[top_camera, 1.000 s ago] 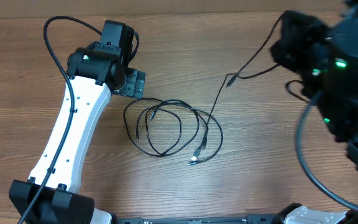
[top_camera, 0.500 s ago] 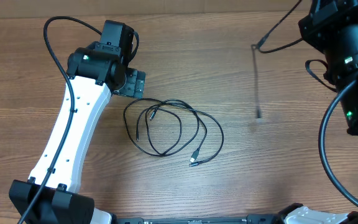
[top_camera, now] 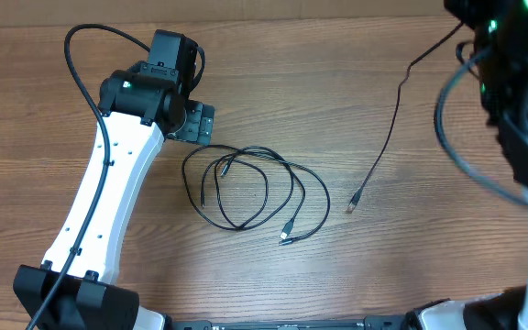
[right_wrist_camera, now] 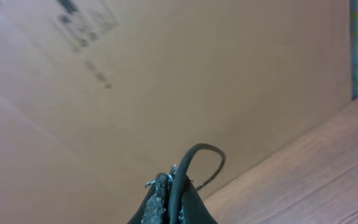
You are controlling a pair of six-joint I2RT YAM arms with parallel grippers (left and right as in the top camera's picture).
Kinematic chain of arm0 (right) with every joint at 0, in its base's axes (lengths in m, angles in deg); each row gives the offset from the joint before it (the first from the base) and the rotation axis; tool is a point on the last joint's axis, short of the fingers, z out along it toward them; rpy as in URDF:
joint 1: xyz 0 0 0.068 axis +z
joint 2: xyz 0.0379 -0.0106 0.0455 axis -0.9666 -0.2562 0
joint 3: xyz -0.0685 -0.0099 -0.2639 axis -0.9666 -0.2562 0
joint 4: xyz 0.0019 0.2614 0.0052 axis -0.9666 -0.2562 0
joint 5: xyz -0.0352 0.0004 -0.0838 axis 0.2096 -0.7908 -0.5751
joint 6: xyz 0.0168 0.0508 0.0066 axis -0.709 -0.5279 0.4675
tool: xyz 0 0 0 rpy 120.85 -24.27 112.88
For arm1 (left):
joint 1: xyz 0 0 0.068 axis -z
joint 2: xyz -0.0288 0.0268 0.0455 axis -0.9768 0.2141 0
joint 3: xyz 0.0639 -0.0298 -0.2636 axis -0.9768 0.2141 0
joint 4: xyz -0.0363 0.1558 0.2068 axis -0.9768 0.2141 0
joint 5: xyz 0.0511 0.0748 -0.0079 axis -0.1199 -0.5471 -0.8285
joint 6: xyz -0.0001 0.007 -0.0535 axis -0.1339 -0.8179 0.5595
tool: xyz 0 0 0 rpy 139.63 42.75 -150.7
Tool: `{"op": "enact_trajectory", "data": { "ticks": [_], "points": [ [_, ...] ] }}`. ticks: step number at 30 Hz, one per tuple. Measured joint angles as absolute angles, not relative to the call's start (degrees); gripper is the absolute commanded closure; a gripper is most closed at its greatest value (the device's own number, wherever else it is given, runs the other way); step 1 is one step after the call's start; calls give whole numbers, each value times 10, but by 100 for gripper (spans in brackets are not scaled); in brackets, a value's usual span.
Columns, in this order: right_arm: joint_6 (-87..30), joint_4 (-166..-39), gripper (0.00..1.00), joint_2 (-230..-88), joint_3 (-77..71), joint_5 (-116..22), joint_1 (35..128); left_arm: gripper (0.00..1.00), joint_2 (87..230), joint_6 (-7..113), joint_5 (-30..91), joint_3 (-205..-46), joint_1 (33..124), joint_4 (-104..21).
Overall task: Untangle cables
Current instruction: 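Carry the cable to the top-right table area and lay it down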
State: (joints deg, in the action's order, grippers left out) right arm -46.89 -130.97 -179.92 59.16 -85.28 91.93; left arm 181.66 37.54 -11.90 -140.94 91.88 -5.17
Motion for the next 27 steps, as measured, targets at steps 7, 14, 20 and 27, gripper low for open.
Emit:
{"op": "enact_trajectory", "data": {
  "ticks": [7,14,20,27],
  "points": [
    [-474,-1231,96,-1880,592,-683,814,0,1817,375,-119,-1409,919,-52],
    [-511,-1139,96,-1912,592,-604,796,1,1817,375,-119,-1409,919,-52],
    [-560,-1081,96,-1914,592,-550,796,0,1817,375,-119,-1409,919,-52],
    [-562,-1106,96,-1914,592,-505,796,0,1817,375,-119,-1409,919,-52]
  ]
}}
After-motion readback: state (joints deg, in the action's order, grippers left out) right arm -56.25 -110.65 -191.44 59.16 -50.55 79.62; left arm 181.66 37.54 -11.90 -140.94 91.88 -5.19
